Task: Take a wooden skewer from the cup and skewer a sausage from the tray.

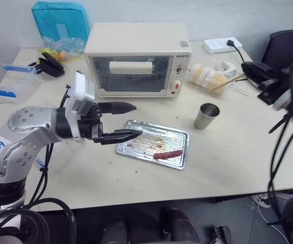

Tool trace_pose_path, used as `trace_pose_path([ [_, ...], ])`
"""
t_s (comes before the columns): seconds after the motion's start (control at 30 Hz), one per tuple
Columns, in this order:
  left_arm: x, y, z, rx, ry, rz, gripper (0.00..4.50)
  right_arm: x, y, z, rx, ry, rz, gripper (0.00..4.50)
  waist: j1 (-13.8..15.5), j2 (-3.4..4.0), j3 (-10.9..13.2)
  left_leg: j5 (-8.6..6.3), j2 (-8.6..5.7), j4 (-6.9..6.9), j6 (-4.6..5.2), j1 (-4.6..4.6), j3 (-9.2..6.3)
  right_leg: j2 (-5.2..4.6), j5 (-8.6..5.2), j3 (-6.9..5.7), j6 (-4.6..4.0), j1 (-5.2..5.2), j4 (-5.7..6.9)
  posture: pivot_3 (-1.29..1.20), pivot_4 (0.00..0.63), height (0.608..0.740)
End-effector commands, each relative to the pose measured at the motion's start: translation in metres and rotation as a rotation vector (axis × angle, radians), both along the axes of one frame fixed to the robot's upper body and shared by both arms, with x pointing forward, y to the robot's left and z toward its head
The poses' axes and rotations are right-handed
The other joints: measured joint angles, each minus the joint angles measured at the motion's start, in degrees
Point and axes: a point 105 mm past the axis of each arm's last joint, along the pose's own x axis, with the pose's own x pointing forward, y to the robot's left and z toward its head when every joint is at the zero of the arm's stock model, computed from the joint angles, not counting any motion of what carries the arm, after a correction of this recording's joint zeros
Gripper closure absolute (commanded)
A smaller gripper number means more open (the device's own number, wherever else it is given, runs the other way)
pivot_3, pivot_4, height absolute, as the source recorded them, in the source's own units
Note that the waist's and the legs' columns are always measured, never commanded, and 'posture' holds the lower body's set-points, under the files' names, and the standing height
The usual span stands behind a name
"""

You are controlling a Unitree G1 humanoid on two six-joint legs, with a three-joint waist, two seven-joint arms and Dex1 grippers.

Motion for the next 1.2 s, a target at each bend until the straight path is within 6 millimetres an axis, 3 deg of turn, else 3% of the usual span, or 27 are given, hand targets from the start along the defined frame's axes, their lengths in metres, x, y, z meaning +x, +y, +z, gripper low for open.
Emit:
trace_pose_path([
  [0.03, -0.004, -0.005, 0.004, 0.004, -0.055, -0.041, 0.79, -0.02, 0.011, 0.014, 0.004, 0.087, 0.205, 4.48, 0.01, -0.01, 0.01, -0.01, 0.0, 0.02, 0.03, -0.02, 0.0, -0.01, 0.01, -0.01, 0.01, 0.0, -0.02, 0.0, 0.15, 0.74],
  [0.23, -0.006, -0.014, 0.01, -0.046, -0.09, -0.073, 0.79, -0.029, 0.04, 0.027, 0.26, 0.278, 0.587, 4.48, -0.15, -0.01, 0.01, -0.01, -0.02, 0.07, 0.1, 0.01, 0.08, -0.04, 0.07, 0.08, 0.06, 0.0, 0.01, 0.0, 0.15, 0.74],
  [0.37, 0.0, -0.018, 0.015, -0.088, -0.124, -0.032, 0.79, -0.028, 0.059, 0.021, 0.43, 0.344, 0.684, 4.48, -0.02, -0.04, -0.01, -0.01, -0.01, 0.09, 0.1, -0.04, 0.06, -0.07, 0.08, 0.04, 0.07, -0.01, 0.01, 0.0, 0.15, 0.74],
  [0.53, 0.006, -0.024, 0.018, -0.146, -0.157, 0.024, 0.79, -0.025, 0.075, 0.002, 0.578, 0.366, 0.711, 4.48, 0.13, -0.04, -0.01, 0.02, -0.05, 0.1, 0.14, -0.18, 0.04, -0.11, 0.2, -0.01, 0.27, 0.0, 0.02, 0.0, 0.15, 0.74],
  [0.7, 0.008, -0.029, 0.015, -0.155, -0.165, 0.038, 0.79, -0.022, 0.079, 0.005, 0.692, 0.324, 0.725, 4.48, 0.06, -0.04, -0.01, 0.03, -0.08, 0.13, 0.23, -0.2, 0.09, -0.14, 0.31, 0.06, 0.37, 0.01, -0.03, 0.0, 0.15, 0.74],
  [1.17, 0.016, -0.036, 0.023, -0.238, -0.185, 0.051, 0.79, -0.028, 0.083, 0.003, 0.69, 0.313, 0.736, 4.48, 0.05, -0.04, -0.01, 0.02, -0.07, 0.11, 0.25, -0.2, 0.08, -0.12, 0.31, 0.05, 0.36, 0.0, -0.05, 0.0, 0.15, 0.74],
  [1.2, 0.017, -0.036, 0.024, -0.244, -0.187, 0.052, 1.21, -0.028, 0.084, 0.002, 0.69, 0.315, 0.734, 4.5, 0.05, -0.04, -0.01, 0.02, -0.07, 0.11, 0.25, -0.21, 0.08, -0.12, 0.31, 0.05, 0.36, 0.0, -0.05, 0.0, 0.15, 0.74],
])
